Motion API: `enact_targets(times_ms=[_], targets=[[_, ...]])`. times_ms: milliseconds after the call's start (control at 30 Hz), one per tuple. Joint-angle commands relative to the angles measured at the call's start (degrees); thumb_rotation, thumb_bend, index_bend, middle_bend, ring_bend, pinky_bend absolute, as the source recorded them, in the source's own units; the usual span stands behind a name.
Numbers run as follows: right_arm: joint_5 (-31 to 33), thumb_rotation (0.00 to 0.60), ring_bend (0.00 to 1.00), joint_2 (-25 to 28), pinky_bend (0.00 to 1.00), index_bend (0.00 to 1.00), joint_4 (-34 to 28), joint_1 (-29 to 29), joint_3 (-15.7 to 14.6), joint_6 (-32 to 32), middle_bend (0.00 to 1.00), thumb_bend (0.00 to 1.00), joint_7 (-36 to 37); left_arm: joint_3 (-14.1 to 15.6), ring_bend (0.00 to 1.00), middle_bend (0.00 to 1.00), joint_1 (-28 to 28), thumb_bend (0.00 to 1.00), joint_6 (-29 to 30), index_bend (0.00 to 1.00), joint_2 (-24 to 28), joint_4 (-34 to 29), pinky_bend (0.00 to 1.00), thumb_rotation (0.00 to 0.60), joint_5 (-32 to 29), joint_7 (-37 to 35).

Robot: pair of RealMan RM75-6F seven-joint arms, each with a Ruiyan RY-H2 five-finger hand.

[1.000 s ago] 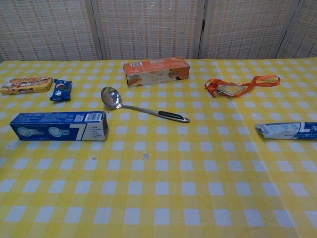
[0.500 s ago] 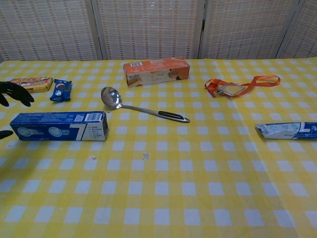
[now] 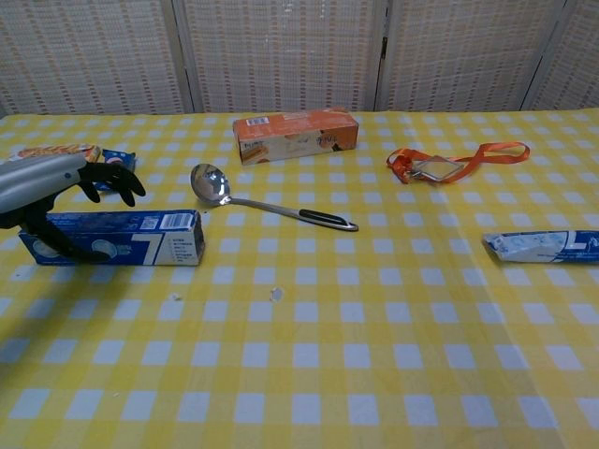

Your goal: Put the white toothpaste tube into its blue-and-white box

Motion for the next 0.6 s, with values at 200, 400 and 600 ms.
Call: enact_targets(times_ms=[200, 400, 600], targets=[[0.5, 0.600, 0.00, 0.1, 0.00, 0.00, 0.2, 0.2, -0.1, -0.7, 0.00, 0.33, 0.2, -1.4, 0.25, 0.35, -3.2, 0.21, -3.6, 0.28, -3.8, 6.5, 0.32, 0.600, -3.7, -1.0], [1.5, 0.600, 0.00, -0.1, 0.00, 0.00, 0.4, 0.4, 0.3, -1.1, 0.00, 0.33, 0.0, -0.9, 0.26, 0.35, -4.4, 0.21, -5.5, 0.30, -5.4, 9.7, 0.32, 0.600, -4.5, -3.6], [2.1, 0.600, 0.00, -0.2, 0.00, 0.00, 0.5, 0.5, 0.3, -1.6, 0.00, 0.33, -0.3, -0.5, 0.28, 0.35, -5.8, 0.21, -6.6, 0.32, -8.5, 13.8, 0.33, 0.600, -4.6, -5.3]])
